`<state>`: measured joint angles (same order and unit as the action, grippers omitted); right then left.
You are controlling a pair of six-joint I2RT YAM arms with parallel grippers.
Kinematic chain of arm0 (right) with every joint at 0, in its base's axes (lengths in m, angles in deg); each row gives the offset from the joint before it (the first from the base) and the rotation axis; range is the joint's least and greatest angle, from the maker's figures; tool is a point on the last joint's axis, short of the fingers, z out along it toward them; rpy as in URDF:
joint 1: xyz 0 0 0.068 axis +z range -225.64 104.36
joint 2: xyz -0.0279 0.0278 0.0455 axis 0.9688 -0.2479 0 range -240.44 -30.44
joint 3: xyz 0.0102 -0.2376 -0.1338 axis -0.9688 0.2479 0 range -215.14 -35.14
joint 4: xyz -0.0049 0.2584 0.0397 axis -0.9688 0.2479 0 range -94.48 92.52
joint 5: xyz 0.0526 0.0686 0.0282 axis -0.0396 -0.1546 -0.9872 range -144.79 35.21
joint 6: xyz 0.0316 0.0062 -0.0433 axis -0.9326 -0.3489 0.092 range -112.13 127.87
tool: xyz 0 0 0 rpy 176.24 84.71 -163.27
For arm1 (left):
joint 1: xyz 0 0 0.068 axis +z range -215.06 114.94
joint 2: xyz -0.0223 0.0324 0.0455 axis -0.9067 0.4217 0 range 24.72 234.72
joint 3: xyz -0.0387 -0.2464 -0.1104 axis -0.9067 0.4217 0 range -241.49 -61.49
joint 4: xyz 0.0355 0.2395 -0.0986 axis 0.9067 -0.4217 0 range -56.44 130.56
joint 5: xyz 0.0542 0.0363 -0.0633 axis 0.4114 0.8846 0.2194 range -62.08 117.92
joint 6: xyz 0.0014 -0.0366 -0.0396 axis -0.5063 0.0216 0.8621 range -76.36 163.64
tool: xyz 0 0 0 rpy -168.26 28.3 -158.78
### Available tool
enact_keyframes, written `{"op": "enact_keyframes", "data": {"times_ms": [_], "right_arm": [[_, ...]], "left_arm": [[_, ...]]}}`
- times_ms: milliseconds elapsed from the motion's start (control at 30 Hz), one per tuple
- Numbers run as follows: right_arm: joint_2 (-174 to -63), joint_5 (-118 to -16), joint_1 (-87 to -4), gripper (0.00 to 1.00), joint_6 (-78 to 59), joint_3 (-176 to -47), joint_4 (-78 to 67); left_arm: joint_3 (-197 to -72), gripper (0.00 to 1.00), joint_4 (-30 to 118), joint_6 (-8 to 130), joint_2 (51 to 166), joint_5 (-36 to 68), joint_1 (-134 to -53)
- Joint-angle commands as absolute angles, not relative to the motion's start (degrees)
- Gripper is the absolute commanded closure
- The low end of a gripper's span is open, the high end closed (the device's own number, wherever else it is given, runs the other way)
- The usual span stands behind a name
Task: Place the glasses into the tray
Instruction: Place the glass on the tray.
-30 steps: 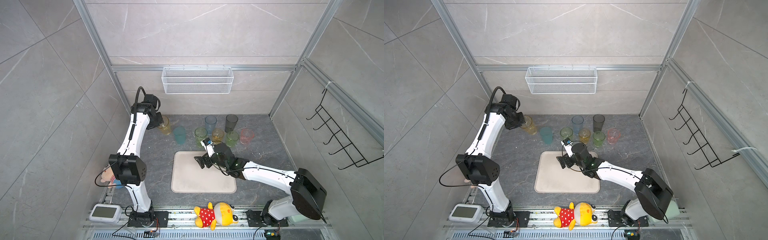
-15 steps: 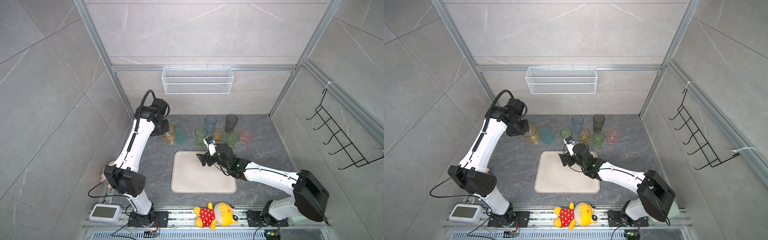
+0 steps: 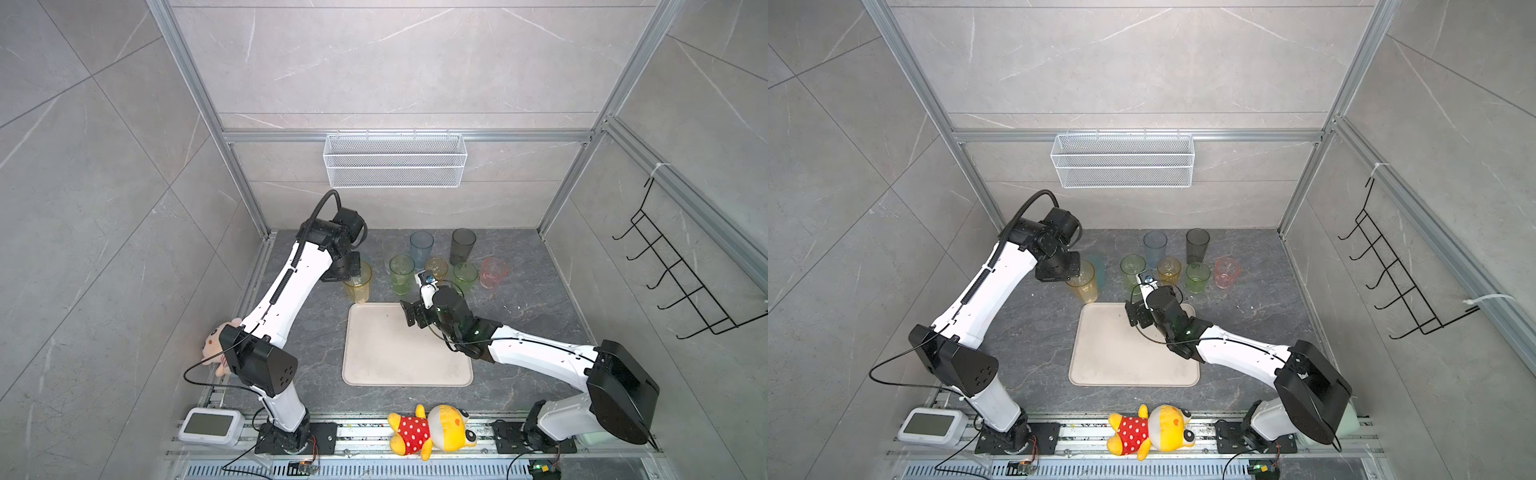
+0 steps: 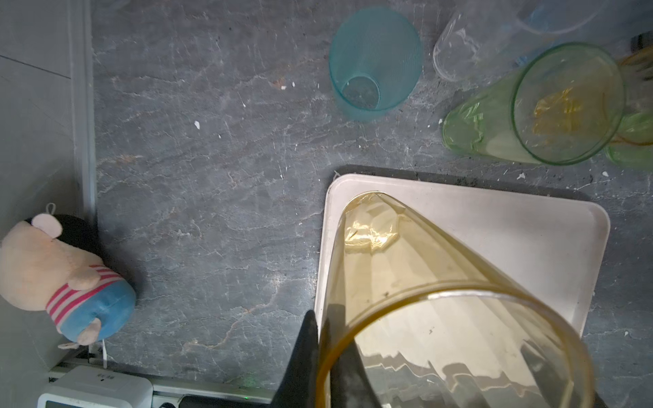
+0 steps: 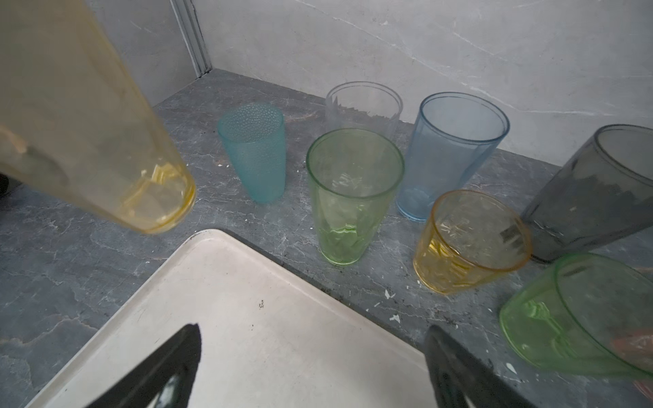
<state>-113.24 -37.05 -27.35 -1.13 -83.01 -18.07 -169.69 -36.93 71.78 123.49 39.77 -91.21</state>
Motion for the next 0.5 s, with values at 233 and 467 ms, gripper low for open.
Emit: {"op": "enact_keyframes", "data": {"times_ms": [233, 467], "right_arm": [[-110.87, -27.17, -30.34, 0.0, -8.19, -81.73, -16.08], [-110.94, -29.21, -34.79, 0.0, -14.03, -81.98, -12.87]], "left_arm": [[-161.0, 1.0, -28.93, 76.59, 123.36, 37.85, -91.78], [-158.73, 1.0, -26.91, 76.99, 124.91, 37.75, -91.78]]}}
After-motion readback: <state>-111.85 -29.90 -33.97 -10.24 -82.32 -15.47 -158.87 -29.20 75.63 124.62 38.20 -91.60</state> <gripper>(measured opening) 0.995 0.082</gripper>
